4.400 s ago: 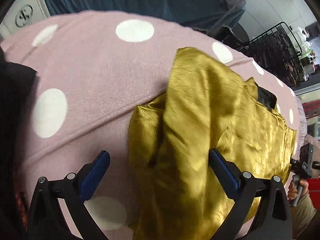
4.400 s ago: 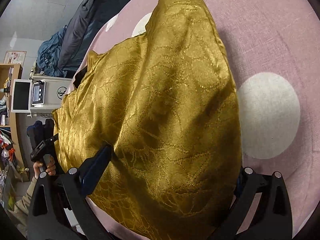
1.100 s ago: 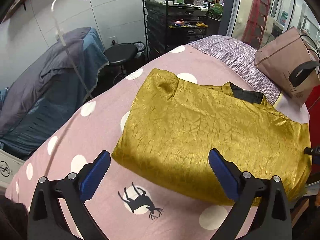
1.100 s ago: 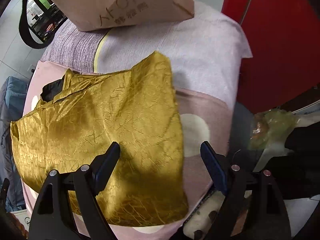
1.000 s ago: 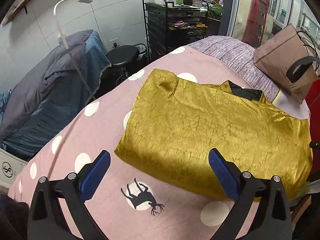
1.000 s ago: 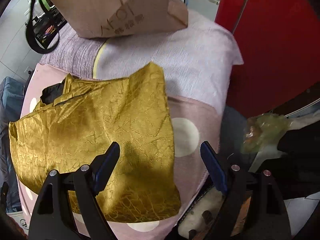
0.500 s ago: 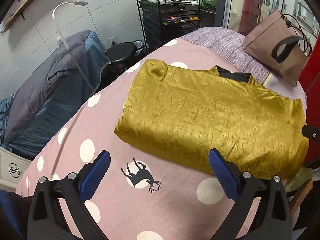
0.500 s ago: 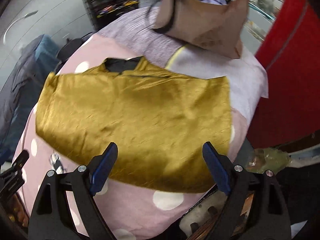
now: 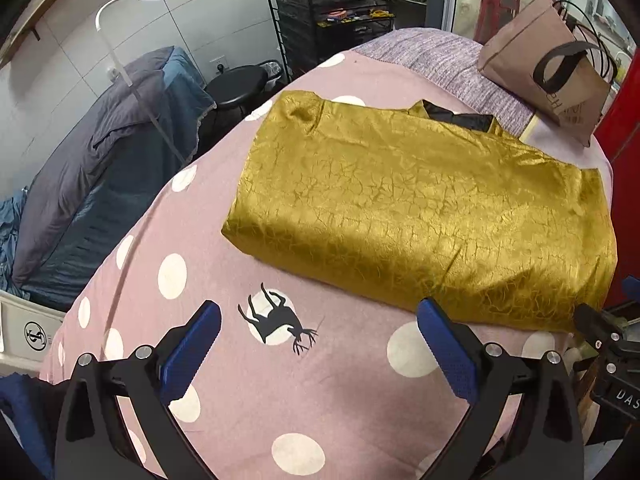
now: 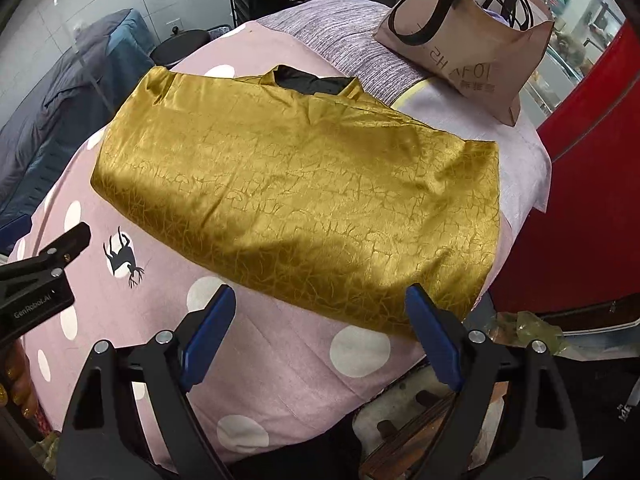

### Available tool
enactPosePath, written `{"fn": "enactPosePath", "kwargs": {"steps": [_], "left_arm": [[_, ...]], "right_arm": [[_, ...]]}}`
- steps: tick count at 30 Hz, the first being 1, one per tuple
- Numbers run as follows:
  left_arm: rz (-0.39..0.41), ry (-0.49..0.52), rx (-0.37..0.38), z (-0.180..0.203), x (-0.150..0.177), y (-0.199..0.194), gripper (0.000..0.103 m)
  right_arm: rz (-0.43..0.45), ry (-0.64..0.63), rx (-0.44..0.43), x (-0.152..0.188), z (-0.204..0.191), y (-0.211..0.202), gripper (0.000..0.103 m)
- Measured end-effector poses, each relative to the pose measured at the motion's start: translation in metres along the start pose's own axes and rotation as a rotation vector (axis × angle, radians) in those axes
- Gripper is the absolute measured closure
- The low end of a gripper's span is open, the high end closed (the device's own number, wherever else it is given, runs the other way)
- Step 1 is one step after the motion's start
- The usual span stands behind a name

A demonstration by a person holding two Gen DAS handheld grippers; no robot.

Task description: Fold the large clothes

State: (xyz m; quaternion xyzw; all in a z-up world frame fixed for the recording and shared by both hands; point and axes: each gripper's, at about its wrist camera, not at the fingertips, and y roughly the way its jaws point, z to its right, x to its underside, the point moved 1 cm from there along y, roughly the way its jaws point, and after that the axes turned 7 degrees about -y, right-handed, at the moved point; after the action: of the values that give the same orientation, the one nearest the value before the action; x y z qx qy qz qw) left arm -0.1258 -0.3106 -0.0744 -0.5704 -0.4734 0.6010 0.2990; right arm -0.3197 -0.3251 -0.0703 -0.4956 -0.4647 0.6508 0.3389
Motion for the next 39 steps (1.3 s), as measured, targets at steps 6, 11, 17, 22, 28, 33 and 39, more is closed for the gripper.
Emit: {"fn": "enactPosePath", "kwargs": {"steps": [6, 11, 17, 22, 28, 33, 39], "left_arm": [[-0.03, 0.034, 0.007, 0.011, 0.008, 0.003, 0.006], [-0.025, 0.052, 0.019, 0.017, 0.008, -0.001, 0.006], [-0.028, 0.075, 0.016, 0.022, 0.01, -0.003, 0.006], [-0.026, 0.074, 0.011, 0.022, 0.012, -0.004, 0.006], [-0.034, 0.032, 0.03, 0.016, 0.008, -0.005, 0.006], [-0.047, 0.016, 0.06, 0.017, 0.005, -0.006, 0.006], [-0.065, 0.012, 0.044, 0.018, 0.006, -0.002, 0.006]], "right_arm": [[0.012, -0.008, 0.033, 0.003, -0.001, -0.005, 0.017], [0.009, 0.019, 0.035, 0.006, 0.006, -0.005, 0.017], [0.012, 0.027, 0.039, 0.006, 0.01, -0.006, 0.017], [0.008, 0.021, 0.036, 0.005, 0.008, -0.004, 0.017], [0.009, 0.019, 0.033, 0.004, 0.008, -0.004, 0.017], [0.008, 0.022, 0.031, 0.004, 0.009, -0.004, 0.017], [0.008, 0.02, 0.032, 0.003, 0.009, -0.004, 0.017]]}}
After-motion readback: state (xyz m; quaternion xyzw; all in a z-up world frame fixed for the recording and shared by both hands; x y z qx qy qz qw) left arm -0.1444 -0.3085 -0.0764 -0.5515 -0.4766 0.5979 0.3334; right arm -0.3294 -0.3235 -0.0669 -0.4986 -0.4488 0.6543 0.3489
